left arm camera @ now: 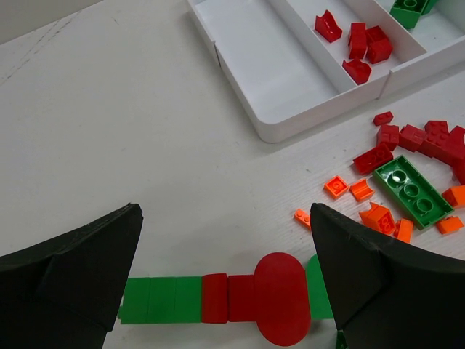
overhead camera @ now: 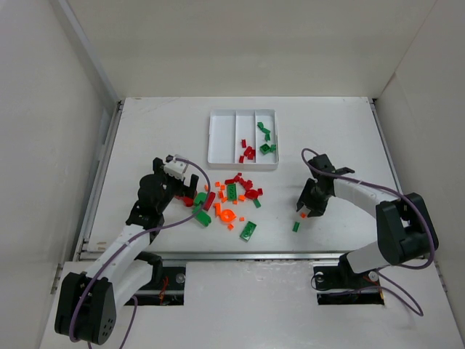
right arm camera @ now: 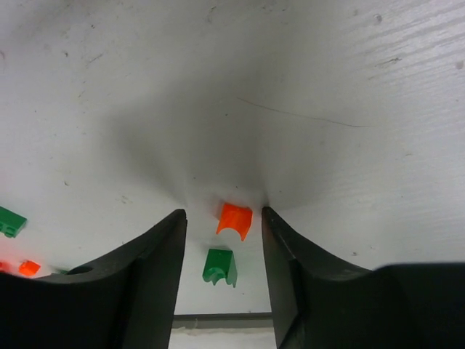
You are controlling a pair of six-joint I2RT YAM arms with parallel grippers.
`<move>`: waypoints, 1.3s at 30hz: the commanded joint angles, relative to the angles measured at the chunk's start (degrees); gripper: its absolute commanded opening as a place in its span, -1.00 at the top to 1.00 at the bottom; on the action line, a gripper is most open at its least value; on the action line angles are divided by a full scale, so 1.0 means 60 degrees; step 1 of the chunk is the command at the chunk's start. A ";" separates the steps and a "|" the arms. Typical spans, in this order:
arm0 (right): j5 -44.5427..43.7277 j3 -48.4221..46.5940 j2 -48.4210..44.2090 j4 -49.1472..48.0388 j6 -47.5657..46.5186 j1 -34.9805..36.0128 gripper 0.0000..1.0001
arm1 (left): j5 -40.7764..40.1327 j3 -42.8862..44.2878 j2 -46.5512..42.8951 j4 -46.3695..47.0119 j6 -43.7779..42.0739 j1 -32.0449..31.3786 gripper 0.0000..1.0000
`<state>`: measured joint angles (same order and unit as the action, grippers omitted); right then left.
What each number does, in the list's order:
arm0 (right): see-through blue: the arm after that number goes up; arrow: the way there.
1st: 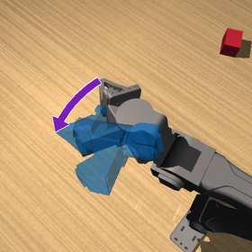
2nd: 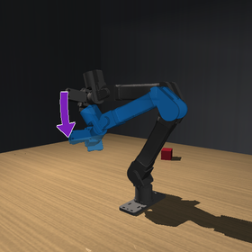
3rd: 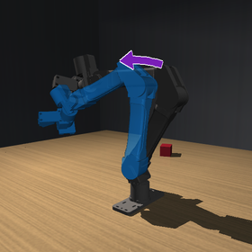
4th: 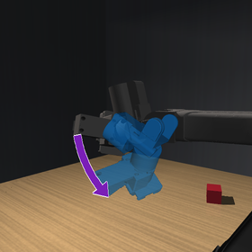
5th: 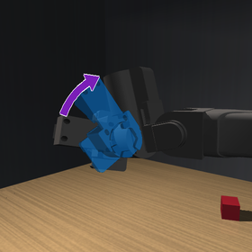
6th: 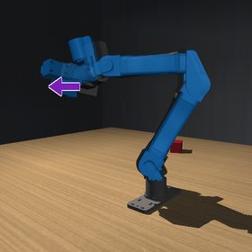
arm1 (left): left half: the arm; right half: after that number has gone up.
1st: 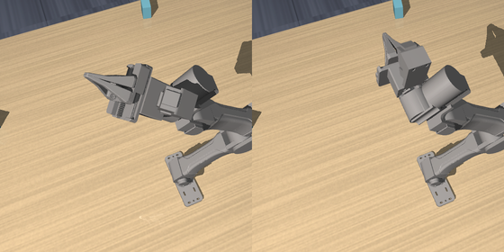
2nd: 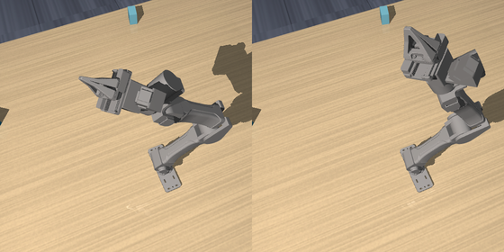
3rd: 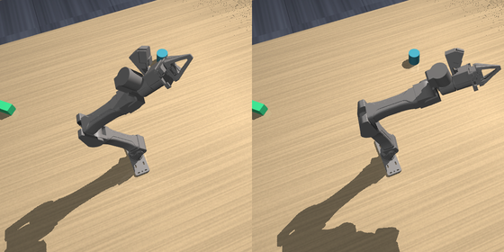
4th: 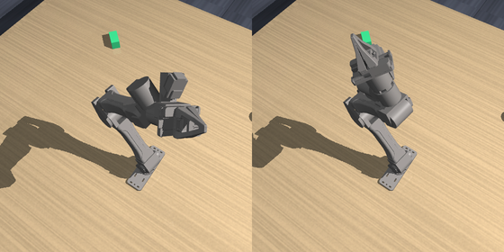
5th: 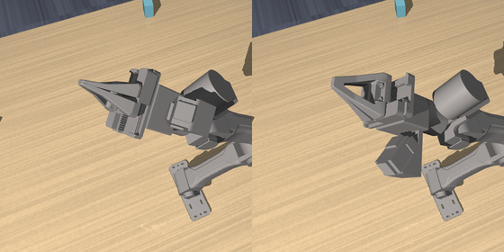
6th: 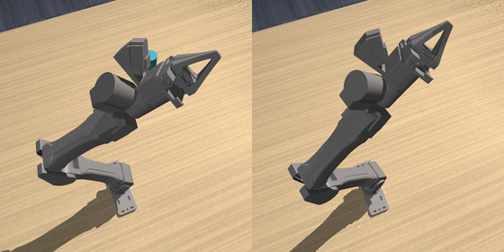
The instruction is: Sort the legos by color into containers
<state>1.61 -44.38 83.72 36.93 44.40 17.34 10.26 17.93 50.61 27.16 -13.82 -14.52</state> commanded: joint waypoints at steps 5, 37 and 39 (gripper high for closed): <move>0.0201 0.0322 0.0226 -0.0530 0.0246 0.0522 0.07 | -0.0011 0.0190 -0.0129 0.0381 -0.0128 0.0004 -1.00; -0.1602 -0.8929 0.4014 -0.0441 -0.3297 0.2133 0.78 | -0.0449 0.0087 -0.0143 0.0206 -0.0303 0.0004 -1.00; -0.1469 -1.1112 0.5655 -0.0442 -0.3868 0.2280 0.78 | -0.0538 0.0087 -0.0144 0.0117 -0.0478 0.0105 -1.00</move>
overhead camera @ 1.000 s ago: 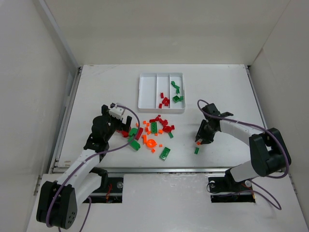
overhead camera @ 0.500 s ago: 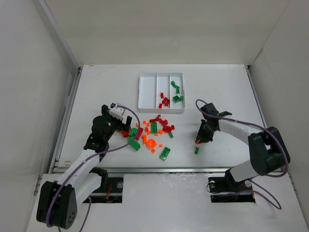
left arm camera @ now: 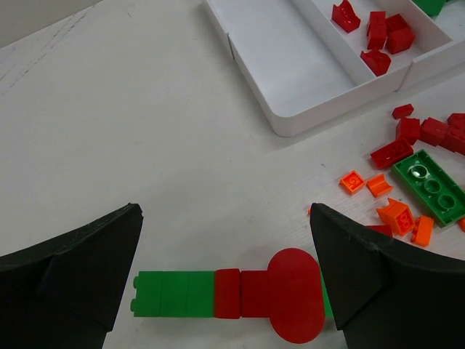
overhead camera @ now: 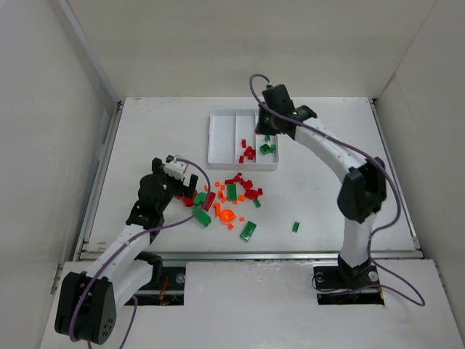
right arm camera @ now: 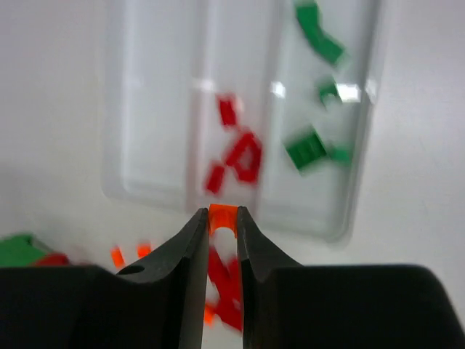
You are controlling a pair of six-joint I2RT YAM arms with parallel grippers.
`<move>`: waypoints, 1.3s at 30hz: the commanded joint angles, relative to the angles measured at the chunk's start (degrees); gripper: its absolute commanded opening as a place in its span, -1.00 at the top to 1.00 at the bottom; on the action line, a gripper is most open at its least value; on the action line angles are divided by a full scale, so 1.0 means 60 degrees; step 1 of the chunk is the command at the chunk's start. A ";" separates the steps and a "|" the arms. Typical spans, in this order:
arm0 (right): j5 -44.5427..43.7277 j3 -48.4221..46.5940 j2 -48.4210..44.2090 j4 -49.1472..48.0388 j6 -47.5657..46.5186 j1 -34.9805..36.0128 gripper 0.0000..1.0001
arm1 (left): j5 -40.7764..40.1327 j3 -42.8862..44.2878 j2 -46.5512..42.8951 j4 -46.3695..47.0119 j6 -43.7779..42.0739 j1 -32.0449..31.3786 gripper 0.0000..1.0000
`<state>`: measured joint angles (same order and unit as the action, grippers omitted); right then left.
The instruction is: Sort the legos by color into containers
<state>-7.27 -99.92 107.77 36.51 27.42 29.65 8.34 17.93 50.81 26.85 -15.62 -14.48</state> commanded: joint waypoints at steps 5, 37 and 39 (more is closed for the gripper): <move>0.1325 -0.5491 0.4155 -0.0723 -0.1479 0.0697 0.68 | -0.0306 0.0087 -0.0177 0.0168 -0.0429 0.0187 -1.00; 0.0139 0.2986 -0.1504 0.3085 -0.1072 0.0903 -1.00 | 0.0030 -0.0131 -0.0002 0.0781 -0.0822 0.0363 -1.00; 0.0739 0.4357 -0.2225 0.3085 -0.0178 0.0903 -1.00 | 0.0309 -0.0249 -0.0001 0.1104 -0.1030 0.0363 -1.00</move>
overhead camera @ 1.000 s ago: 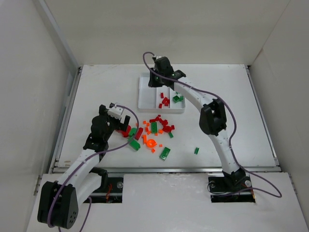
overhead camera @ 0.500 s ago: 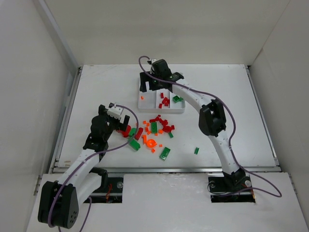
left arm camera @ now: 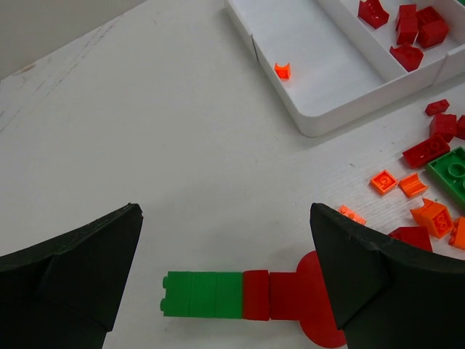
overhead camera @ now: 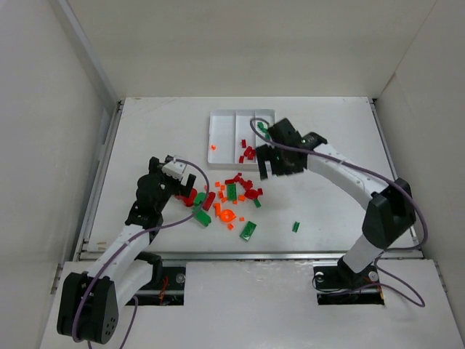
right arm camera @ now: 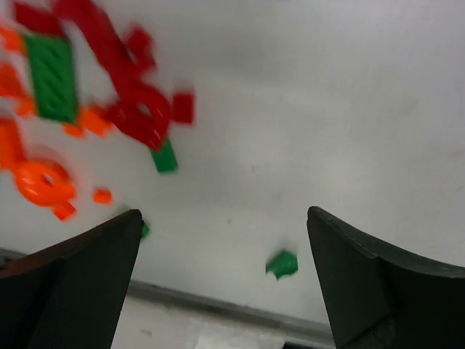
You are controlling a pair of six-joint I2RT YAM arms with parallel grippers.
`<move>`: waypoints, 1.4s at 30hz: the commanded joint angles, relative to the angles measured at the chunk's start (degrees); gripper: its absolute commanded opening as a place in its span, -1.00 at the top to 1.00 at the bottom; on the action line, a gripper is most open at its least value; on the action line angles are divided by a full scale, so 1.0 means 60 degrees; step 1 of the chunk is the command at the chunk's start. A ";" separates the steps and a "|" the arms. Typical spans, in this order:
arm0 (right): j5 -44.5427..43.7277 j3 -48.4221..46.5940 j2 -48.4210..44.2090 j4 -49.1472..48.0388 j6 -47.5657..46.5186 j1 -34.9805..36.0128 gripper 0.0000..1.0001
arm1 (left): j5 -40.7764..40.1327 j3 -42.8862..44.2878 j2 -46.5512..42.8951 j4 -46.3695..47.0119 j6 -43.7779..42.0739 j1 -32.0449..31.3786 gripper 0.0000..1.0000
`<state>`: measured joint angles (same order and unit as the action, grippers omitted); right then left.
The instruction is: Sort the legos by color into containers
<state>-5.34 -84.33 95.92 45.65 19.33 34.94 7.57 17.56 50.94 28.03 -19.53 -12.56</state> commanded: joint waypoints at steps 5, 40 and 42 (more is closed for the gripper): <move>0.1418 0.4326 -0.2126 0.0873 0.2548 0.0110 -1.00 | 0.1403 -0.0188 -0.0023 0.1041 -0.2294 -0.0162 -1.00; -0.0865 0.2492 -0.1326 -0.1073 0.1262 -0.0329 1.00 | 0.2399 0.0281 0.0005 -0.0043 -0.3439 -0.0368 -1.00; -0.0867 0.1522 -0.0683 -0.1410 0.0866 -0.0665 1.00 | 0.2517 0.0543 0.0006 -0.0175 -0.3439 -0.0368 -1.00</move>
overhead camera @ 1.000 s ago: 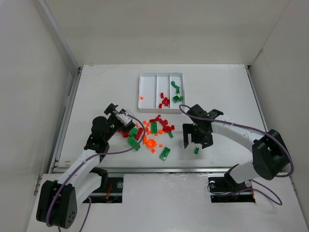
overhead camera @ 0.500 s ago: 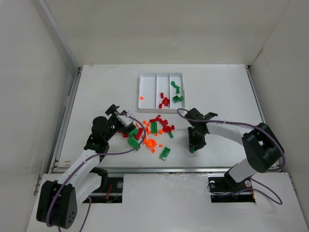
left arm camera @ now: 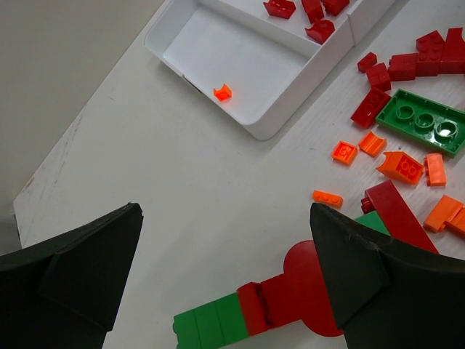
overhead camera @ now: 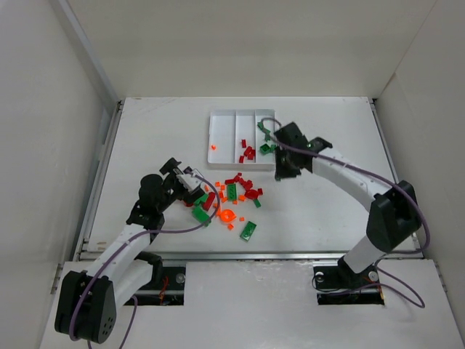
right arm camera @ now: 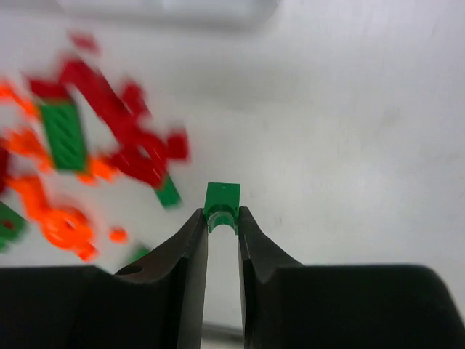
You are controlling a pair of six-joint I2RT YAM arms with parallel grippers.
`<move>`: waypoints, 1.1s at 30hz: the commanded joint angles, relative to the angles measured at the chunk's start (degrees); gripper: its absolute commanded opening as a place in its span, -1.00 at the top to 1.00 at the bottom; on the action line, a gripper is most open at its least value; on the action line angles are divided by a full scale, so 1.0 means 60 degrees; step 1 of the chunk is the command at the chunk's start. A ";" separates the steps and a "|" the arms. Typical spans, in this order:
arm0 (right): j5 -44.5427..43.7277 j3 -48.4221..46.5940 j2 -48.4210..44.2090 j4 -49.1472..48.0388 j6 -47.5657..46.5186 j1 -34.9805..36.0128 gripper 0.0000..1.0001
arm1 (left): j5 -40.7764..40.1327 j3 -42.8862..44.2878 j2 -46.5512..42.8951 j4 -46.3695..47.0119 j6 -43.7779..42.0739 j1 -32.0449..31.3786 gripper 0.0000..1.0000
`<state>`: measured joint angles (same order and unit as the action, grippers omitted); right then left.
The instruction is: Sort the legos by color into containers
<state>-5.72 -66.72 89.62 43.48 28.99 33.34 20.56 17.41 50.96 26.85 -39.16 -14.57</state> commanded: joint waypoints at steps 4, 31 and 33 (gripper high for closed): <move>-0.1082 -0.4211 0.2811 -0.1271 -0.1316 -0.1131 1.00 | 0.0894 0.1096 0.0295 -0.0650 -0.0592 -0.0033 -1.00; 0.0965 -0.5731 0.2834 -0.1694 -0.2270 -0.1661 -0.73 | 0.2595 0.7609 0.4394 -1.0109 -0.7204 -0.2506 -1.00; 0.1260 -0.4678 0.2031 -0.1813 -0.2050 -0.1661 -0.73 | 0.2594 0.8330 0.5390 -1.1076 -0.7244 -0.3222 -1.00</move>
<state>-3.14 -100.84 107.31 37.23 15.05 22.96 33.82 62.24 78.70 -21.87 -71.11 -29.36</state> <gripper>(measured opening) 0.864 0.997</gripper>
